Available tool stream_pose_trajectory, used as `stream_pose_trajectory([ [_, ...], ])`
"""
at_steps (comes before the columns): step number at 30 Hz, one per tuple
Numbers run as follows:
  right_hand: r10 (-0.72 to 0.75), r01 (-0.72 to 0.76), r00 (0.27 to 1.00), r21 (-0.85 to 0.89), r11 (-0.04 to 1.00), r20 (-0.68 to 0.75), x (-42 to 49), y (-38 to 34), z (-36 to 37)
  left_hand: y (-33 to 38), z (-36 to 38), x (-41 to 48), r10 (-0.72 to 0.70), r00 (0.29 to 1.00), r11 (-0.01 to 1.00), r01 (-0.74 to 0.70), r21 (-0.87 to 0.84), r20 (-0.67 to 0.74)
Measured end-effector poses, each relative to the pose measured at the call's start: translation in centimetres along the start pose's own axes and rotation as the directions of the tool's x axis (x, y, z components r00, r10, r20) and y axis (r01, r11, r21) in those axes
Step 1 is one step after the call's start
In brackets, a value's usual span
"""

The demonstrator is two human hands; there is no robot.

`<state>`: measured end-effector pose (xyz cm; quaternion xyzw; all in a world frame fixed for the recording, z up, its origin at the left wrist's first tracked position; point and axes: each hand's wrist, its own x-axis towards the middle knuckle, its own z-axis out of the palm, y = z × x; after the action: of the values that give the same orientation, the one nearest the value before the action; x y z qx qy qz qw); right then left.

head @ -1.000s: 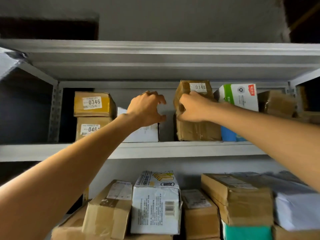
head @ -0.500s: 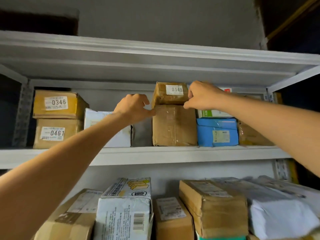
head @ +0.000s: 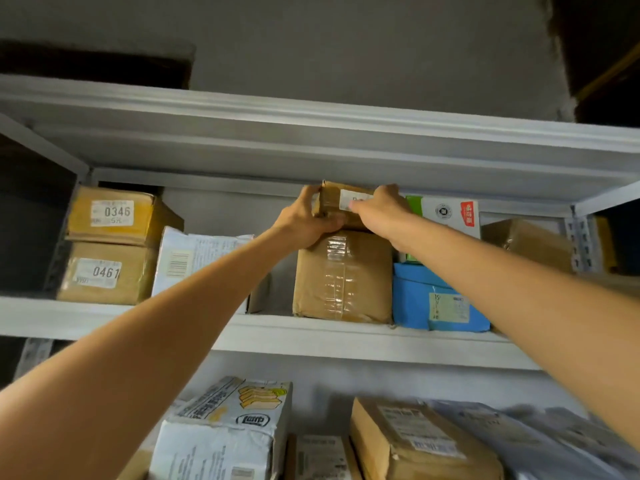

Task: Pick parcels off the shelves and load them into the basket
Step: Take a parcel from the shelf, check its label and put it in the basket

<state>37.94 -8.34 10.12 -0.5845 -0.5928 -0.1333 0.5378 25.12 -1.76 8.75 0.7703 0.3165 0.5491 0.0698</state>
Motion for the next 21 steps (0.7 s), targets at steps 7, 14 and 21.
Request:
stream_pose_trajectory([
  [7,0.022,0.009,0.993,0.259,0.966,-0.114,-0.7,-0.5,0.0,0.6,-1.5,-1.0,0.053,0.976,0.852,-0.154,-0.501,-0.211],
  [14,-0.006,0.122,0.976,0.522,0.844,-0.218,-3.2,-0.8,-0.4,0.4,-3.9,-3.5,0.102,0.982,0.757,-0.180,-0.628,-0.158],
  [21,-0.135,0.218,0.968,0.440,0.871,-0.212,-5.0,-0.7,-0.5,-0.5,-4.3,-4.6,0.155,0.980,0.734,-0.197,-0.650,-0.122],
])
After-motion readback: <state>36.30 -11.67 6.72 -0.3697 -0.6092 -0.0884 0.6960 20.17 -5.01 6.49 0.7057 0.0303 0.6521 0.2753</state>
